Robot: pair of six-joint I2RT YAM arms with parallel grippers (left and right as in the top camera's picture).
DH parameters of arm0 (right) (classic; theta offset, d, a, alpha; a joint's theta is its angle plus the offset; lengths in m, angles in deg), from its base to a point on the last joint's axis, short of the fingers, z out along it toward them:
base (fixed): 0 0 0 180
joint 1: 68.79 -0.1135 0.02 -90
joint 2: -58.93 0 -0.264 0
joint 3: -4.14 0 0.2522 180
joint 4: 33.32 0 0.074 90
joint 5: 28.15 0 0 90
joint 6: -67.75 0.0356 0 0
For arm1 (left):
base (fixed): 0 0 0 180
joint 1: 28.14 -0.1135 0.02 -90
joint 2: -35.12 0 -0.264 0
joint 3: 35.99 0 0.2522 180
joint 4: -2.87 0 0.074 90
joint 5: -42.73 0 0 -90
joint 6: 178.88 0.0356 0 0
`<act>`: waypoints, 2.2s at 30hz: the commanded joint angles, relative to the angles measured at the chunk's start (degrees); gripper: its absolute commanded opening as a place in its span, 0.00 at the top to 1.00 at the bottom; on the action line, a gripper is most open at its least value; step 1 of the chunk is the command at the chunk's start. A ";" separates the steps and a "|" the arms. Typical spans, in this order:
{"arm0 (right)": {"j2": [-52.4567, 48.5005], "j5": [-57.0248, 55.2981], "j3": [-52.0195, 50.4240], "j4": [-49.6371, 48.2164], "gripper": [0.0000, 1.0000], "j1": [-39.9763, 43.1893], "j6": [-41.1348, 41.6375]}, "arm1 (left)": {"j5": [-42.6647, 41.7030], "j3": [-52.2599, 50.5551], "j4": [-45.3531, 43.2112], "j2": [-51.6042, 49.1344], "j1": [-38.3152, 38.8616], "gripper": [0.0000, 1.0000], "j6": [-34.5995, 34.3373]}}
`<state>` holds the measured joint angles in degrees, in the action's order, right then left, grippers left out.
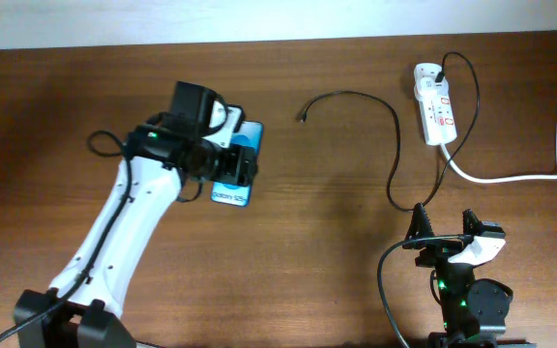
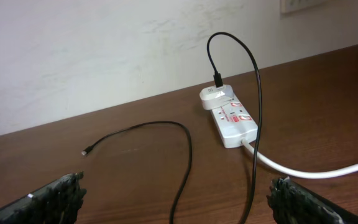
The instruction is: Plug charger to phone and switch on socket
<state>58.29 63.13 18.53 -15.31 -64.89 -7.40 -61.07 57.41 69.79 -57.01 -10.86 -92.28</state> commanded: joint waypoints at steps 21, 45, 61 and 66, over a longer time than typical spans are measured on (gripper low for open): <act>0.17 -0.46 -0.31 0.28 0.02 0.24 0.17 | -0.37 1.53 -6.45 1.86 10.10 0.53 -22.73; 0.17 -0.46 -0.31 0.28 0.02 0.24 0.17 | -6.43 1.53 1.18 0.04 2.16 0.52 -31.65; 0.17 -0.46 -0.31 0.28 0.02 0.24 0.17 | -29.18 1.53 0.13 -9.55 -2.34 0.53 -33.09; 0.17 -0.46 -0.31 0.28 0.02 0.24 0.17 | -31.91 1.53 0.09 -9.55 -2.34 0.53 -33.73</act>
<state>58.29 63.15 18.53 -15.31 -64.89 -7.44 -88.70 57.41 70.16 -66.70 -12.85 -125.20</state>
